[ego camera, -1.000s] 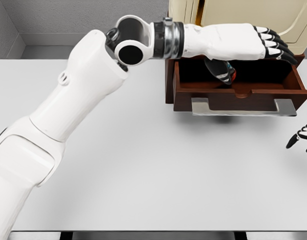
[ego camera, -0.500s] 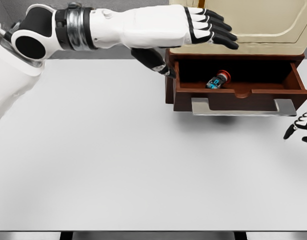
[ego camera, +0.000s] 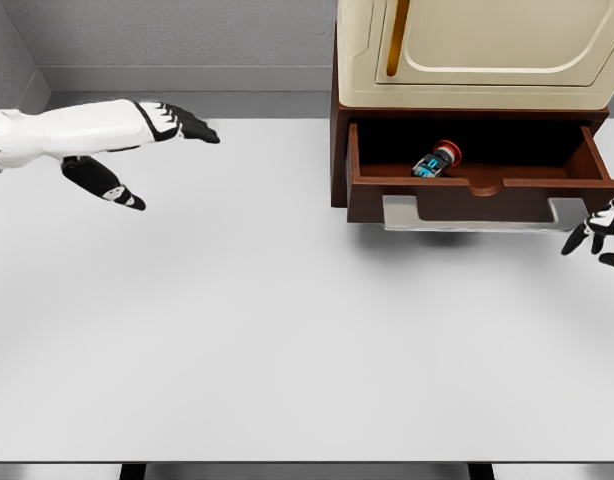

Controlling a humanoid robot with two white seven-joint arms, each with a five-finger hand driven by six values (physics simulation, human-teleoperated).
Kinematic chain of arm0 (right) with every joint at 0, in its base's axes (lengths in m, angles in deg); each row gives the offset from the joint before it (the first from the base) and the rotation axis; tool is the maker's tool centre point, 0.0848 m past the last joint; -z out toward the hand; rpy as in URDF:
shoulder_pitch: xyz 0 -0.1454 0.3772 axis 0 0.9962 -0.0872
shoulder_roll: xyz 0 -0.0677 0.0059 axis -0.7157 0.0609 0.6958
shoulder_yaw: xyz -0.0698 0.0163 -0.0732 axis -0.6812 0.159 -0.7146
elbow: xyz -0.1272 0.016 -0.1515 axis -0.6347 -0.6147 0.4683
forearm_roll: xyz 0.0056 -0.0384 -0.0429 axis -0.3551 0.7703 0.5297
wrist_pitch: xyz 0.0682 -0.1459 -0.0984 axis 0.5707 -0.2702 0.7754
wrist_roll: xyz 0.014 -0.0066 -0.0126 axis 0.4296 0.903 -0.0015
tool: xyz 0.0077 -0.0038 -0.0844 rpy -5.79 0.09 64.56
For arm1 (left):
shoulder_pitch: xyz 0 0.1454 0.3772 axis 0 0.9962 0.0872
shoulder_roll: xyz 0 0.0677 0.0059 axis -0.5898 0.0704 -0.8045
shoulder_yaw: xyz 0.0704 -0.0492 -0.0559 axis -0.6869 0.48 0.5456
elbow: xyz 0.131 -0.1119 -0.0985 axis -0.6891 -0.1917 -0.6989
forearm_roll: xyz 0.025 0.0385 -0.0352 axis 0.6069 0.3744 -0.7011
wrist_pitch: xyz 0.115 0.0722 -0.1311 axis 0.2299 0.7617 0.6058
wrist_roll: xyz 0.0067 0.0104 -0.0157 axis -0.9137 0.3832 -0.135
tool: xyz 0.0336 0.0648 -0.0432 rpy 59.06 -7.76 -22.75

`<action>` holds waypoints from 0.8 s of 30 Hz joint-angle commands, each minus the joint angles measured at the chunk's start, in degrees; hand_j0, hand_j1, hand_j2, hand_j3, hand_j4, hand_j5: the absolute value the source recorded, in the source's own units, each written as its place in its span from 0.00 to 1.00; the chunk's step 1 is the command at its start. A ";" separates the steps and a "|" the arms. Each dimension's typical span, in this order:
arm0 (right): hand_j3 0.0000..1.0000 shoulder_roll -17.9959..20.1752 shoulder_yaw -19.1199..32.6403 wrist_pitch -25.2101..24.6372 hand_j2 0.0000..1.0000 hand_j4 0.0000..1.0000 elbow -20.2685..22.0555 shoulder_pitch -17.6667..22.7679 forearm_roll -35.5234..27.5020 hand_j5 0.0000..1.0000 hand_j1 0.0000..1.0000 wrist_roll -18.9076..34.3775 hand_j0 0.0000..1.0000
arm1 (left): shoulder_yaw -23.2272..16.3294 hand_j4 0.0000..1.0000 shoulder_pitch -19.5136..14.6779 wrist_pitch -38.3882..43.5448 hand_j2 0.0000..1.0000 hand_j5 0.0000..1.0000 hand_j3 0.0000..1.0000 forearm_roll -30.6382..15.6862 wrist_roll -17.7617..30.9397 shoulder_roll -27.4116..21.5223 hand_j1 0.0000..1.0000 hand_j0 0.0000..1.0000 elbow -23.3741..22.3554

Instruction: Put the switch into the drawer with left arm, and close the drawer with right arm

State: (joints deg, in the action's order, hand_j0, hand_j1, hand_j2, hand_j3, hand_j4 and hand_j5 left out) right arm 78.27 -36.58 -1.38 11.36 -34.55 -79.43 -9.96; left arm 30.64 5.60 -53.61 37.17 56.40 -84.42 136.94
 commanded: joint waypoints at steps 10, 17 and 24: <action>0.60 -0.13 -3.29 3.55 0.60 0.60 0.09 -0.96 3.25 0.60 0.60 -0.09 0.60 | -0.14 1.00 -0.35 0.16 1.00 1.00 1.00 -0.29 -0.03 -1.70 1.00 1.00 -1.82; 0.63 -0.13 -3.29 3.55 0.63 0.63 -0.70 -3.15 3.25 0.63 0.63 -0.09 0.63 | -0.05 1.00 -0.53 0.16 1.00 1.00 1.00 -0.20 -0.03 -1.88 1.00 1.00 -3.41; 0.64 -0.30 -13.66 3.55 0.64 0.64 -0.79 -12.74 3.25 0.64 0.64 -0.09 0.64 | -0.05 1.00 -0.53 0.16 1.00 1.00 1.00 -0.20 -0.03 -1.88 1.00 1.00 -3.41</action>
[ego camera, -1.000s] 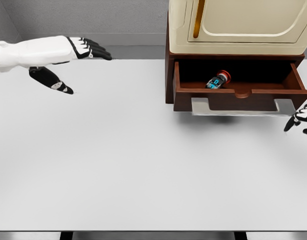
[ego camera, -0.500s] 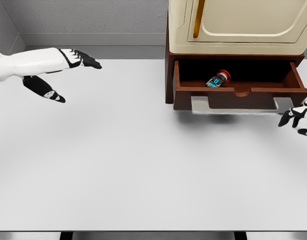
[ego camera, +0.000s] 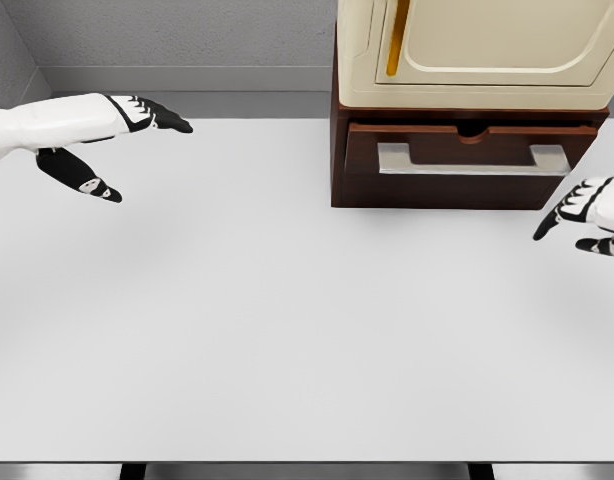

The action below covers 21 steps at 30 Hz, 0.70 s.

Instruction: Put the switch into the drawer with left arm, and close the drawer with right arm

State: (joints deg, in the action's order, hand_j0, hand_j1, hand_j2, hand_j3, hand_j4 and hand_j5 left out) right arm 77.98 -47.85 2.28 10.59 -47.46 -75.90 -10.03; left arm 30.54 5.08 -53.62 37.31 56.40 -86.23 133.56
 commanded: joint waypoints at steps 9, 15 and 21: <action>0.63 -1.77 -10.91 -0.12 0.63 0.63 -1.61 -9.14 0.25 0.63 0.63 -0.02 0.63 | 0.05 1.00 0.09 0.17 1.00 1.00 1.00 -0.43 -0.03 -0.07 1.00 1.00 -0.02; 0.63 -4.93 -16.01 -0.12 0.63 0.63 -4.42 -14.50 0.69 0.63 0.63 -0.02 0.63 | 0.05 1.00 0.09 0.17 1.00 1.00 1.00 -0.43 -0.03 -0.07 1.00 1.00 -0.02; 0.63 -6.69 -19.00 -0.12 0.63 0.63 -6.00 -18.19 0.87 0.63 0.63 -0.02 0.63 | 0.05 1.00 0.17 0.17 1.00 1.00 1.00 -0.43 -0.03 -0.07 1.00 1.00 -0.02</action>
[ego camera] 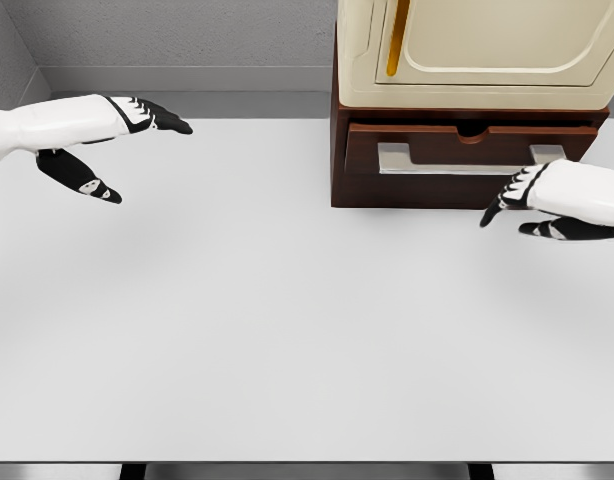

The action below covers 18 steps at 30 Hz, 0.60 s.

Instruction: Put the switch into the drawer with left arm, and close the drawer with right arm

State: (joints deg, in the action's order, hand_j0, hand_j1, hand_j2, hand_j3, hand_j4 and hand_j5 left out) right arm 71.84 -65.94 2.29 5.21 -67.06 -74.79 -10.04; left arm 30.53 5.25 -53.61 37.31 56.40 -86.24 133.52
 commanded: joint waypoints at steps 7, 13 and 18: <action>0.63 -2.40 -4.69 -0.12 0.63 0.63 -4.39 -2.64 0.64 0.63 0.63 -0.01 0.63 | 0.06 1.00 0.00 0.17 1.00 1.00 1.00 -0.43 -0.02 -0.06 1.00 1.00 0.01; 0.63 -3.89 -7.06 -0.12 0.63 0.63 -7.21 -5.80 0.99 0.63 0.63 -0.01 0.63 | 0.06 1.00 0.00 0.17 1.00 1.00 1.00 -0.43 -0.02 -0.06 1.00 1.00 0.01; 0.63 -4.95 -7.94 -0.12 0.63 0.63 -9.84 -8.00 0.99 0.63 0.63 -0.01 0.63 | 0.06 1.00 0.00 0.17 1.00 1.00 1.00 -0.43 -0.02 -0.06 1.00 1.00 0.01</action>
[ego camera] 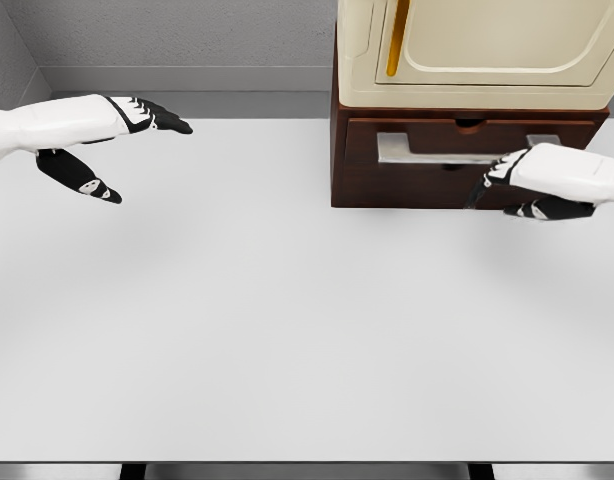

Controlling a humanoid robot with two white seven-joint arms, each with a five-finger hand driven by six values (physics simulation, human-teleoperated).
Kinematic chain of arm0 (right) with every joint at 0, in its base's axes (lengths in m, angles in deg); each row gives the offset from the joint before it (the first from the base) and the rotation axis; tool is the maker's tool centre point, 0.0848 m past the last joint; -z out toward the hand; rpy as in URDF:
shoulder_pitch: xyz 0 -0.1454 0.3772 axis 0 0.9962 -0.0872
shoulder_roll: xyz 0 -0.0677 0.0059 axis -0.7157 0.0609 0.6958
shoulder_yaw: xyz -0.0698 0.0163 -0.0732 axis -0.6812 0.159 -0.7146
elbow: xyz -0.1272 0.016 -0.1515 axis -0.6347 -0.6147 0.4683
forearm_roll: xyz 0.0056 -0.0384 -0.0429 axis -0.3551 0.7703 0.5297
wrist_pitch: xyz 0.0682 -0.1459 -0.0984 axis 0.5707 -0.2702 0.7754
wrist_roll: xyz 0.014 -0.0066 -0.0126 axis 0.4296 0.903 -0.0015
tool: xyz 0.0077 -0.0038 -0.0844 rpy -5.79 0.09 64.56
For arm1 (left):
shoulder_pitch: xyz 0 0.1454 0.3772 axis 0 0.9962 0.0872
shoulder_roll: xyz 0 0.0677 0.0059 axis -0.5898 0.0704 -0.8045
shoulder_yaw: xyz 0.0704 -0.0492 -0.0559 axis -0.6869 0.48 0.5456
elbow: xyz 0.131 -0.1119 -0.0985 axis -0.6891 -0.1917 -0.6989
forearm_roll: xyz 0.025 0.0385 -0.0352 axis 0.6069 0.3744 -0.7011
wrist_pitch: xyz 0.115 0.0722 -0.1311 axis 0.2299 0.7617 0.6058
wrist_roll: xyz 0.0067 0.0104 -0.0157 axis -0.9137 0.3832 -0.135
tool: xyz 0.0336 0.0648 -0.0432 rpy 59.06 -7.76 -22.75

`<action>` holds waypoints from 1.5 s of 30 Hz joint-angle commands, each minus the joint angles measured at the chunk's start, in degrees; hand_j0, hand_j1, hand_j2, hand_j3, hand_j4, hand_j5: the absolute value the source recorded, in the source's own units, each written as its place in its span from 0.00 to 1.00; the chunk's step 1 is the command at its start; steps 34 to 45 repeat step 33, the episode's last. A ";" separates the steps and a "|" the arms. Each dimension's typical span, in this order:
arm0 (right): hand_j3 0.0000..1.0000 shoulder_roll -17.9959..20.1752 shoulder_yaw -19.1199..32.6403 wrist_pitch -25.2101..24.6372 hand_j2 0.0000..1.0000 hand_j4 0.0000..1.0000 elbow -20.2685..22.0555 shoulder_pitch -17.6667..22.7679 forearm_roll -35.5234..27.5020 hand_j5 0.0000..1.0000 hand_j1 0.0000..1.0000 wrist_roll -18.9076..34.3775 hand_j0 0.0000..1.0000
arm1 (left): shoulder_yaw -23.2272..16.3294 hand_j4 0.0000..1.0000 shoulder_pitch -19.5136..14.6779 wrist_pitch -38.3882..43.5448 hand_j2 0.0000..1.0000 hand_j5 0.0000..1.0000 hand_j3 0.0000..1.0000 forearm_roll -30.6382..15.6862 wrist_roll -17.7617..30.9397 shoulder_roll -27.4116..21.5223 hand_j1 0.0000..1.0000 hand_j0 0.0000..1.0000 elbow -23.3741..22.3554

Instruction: Put the switch into the drawer with left arm, and close the drawer with right arm

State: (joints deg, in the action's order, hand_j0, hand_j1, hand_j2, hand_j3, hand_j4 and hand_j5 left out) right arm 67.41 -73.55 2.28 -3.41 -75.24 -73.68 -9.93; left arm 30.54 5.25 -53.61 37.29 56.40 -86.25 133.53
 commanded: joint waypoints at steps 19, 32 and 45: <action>0.64 3.53 5.29 -0.12 0.64 0.64 13.97 7.64 0.59 0.64 0.64 -0.12 0.64 | -0.04 1.00 0.18 0.17 1.00 1.00 1.00 -0.41 -0.03 -0.05 1.00 1.00 0.09; 1.00 3.00 1.16 -0.12 1.00 1.00 14.94 10.37 1.64 1.00 1.00 -0.12 1.00 | -2.50 1.00 1.49 0.17 1.00 1.00 1.00 0.12 -0.03 0.74 1.00 1.00 0.18; 1.00 3.00 0.89 -0.12 1.00 1.00 14.94 10.11 1.64 1.00 1.00 -0.12 1.00 | -2.50 1.00 1.49 0.17 1.00 1.00 1.00 0.12 -0.03 0.74 1.00 1.00 0.18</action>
